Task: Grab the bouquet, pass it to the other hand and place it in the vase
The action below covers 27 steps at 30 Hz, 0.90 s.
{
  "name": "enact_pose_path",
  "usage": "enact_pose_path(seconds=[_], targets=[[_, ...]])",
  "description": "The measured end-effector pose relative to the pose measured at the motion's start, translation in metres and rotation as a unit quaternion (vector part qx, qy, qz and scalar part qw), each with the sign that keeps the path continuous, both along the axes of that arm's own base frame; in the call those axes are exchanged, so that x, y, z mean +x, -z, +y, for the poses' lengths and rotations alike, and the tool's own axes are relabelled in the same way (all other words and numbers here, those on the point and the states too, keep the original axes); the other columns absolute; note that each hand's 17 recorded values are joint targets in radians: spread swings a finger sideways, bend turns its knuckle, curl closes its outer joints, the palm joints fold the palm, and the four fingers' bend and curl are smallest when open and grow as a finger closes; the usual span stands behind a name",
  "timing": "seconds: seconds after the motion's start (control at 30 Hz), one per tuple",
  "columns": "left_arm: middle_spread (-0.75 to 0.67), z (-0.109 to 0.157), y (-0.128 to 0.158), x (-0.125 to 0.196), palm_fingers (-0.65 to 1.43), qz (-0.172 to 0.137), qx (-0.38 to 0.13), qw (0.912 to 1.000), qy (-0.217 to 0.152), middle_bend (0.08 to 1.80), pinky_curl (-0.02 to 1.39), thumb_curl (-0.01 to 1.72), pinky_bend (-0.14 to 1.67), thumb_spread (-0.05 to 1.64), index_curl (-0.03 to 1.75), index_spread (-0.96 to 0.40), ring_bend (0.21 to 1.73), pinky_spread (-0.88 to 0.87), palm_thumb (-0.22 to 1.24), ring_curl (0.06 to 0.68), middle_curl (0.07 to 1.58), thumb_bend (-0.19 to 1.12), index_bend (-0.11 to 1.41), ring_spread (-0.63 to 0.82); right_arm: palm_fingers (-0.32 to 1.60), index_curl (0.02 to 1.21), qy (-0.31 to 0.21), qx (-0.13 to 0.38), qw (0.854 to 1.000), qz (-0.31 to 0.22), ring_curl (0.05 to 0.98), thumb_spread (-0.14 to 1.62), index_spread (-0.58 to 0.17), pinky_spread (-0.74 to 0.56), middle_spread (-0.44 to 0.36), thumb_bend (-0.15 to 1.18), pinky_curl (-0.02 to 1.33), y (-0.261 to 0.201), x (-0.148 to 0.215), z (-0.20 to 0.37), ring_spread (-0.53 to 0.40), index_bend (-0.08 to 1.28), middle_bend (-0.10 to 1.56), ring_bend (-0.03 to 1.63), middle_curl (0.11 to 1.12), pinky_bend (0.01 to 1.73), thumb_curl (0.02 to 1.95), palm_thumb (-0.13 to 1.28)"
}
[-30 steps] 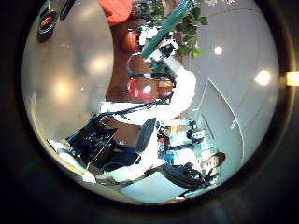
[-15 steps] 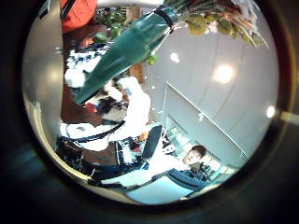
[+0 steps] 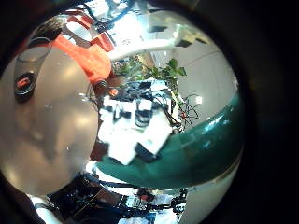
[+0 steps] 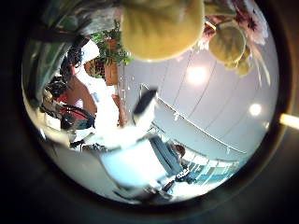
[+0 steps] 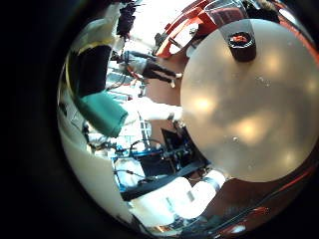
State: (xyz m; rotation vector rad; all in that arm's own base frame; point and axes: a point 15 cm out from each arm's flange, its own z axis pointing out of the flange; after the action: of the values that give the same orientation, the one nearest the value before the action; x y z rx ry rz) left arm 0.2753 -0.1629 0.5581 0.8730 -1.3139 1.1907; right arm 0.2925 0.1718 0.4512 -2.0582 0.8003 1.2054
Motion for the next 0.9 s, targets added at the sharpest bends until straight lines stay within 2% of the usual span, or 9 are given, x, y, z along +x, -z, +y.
enact_pose_path(seconds=[0.13,0.3,0.33,0.43,0.5,0.53,0.63,0.77,0.9], targets=[[-0.30,-0.001,0.000,0.001,1.42,0.013,0.002,0.9999,0.001,0.91,0.52,0.45,0.88,0.91,0.47,-0.31,1.07,-0.37,0.71,0.395,0.64,0.17,0.54,-0.35,1.10,1.01,0.005,-0.004,1.000,0.001,0.768,0.88,-0.245,-0.18,-0.143,0.05,1.10,0.001,0.002,0.000,-0.195,1.14,1.37,1.44,0.86,1.17,1.49,1.11],[-0.40,0.001,-0.003,0.001,1.28,-0.002,-0.002,1.0000,-0.004,1.09,0.63,0.52,1.11,0.92,0.61,-0.46,1.28,-0.47,0.84,0.487,0.73,0.18,0.77,-0.42,1.06,1.00,0.022,-0.005,1.000,0.011,0.765,0.91,-0.248,-0.18,-0.147,-0.04,1.09,0.006,0.007,-0.007,-0.203,1.11,1.35,1.41,0.86,1.17,1.42,0.95],[-0.41,0.002,-0.004,0.002,1.26,-0.007,-0.002,0.9999,-0.008,1.11,0.65,0.54,1.13,0.93,0.63,-0.48,1.31,-0.48,0.86,0.499,0.74,0.18,0.81,-0.42,1.04,0.99,0.029,-0.005,0.999,0.020,0.750,0.92,-0.252,-0.20,-0.149,-0.06,1.07,0.010,0.008,-0.010,-0.203,1.07,1.30,1.38,0.84,1.15,1.37,0.86],[-0.43,0.012,-0.012,0.007,1.18,-0.033,-0.010,0.9988,-0.035,1.18,0.69,0.57,1.19,0.95,0.70,-0.52,1.38,-0.51,0.90,0.528,0.77,0.19,0.88,-0.42,0.95,0.96,0.053,0.003,0.997,0.053,0.720,0.95,-0.270,-0.24,-0.152,-0.05,1.01,0.024,0.009,-0.022,-0.203,0.97,1.23,1.34,0.81,1.10,1.27,0.81],[-0.44,0.022,-0.020,0.016,1.15,-0.056,-0.020,0.9960,-0.067,1.20,0.72,0.59,1.22,0.96,0.74,-0.54,1.41,-0.51,0.91,0.541,0.79,0.18,0.90,-0.42,0.62,0.93,0.062,0.013,0.995,0.079,0.708,0.97,-0.295,-0.32,-0.161,-0.04,0.97,0.034,0.007,-0.030,-0.215,0.83,1.15,1.30,0.79,0.99,1.16,0.78],[-0.45,0.030,-0.025,0.023,1.14,-0.067,-0.022,0.9932,-0.093,1.22,0.73,0.60,1.23,0.97,0.76,-0.55,1.42,-0.52,0.92,0.545,0.79,0.17,0.91,-0.42,0.31,0.90,0.066,0.019,0.994,0.089,0.685,0.97,-0.307,-0.30,-0.162,-0.05,0.95,0.036,0.007,-0.035,-0.216,0.74,1.05,1.25,0.75,0.92,1.12,0.76],[-0.45,0.060,-0.043,0.044,1.11,-0.106,-0.017,0.9787,-0.175,1.24,0.76,0.63,1.24,0.98,0.81,-0.57,1.45,-0.53,0.93,0.554,0.81,0.16,0.93,-0.41,-0.03,0.82,0.088,0.034,0.991,0.100,0.644,0.97,-0.322,-0.19,-0.133,-0.05,0.90,0.034,0.012,-0.051,-0.179,0.63,0.89,1.14,0.69,0.79,1.02,0.73],[-0.45,0.084,-0.073,0.054,1.09,-0.154,-0.007,0.9572,-0.245,1.26,0.79,0.66,1.24,0.99,0.87,-0.59,1.47,-0.54,0.95,0.557,0.82,0.14,0.92,-0.41,-0.13,0.63,0.103,0.050,0.989,0.097,0.494,0.97,-0.332,0.09,-0.053,-0.04,0.76,0.027,0.018,-0.054,-0.059,0.41,0.60,0.89,0.53,0.71,0.89,0.72],[-0.45,0.098,-0.105,0.061,1.08,-0.192,-0.011,0.9286,-0.317,1.26,0.82,0.68,1.23,1.00,0.92,-0.61,1.48,-0.55,0.96,0.555,0.83,0.11,0.91,-0.40,-0.14,0.54,0.114,0.069,0.987,0.087,0.414,0.97,-0.330,0.23,0.002,-0.03,0.68,0.019,0.027,-0.049,0.049,0.28,0.44,0.71,0.46,0.63,0.81,0.72]])
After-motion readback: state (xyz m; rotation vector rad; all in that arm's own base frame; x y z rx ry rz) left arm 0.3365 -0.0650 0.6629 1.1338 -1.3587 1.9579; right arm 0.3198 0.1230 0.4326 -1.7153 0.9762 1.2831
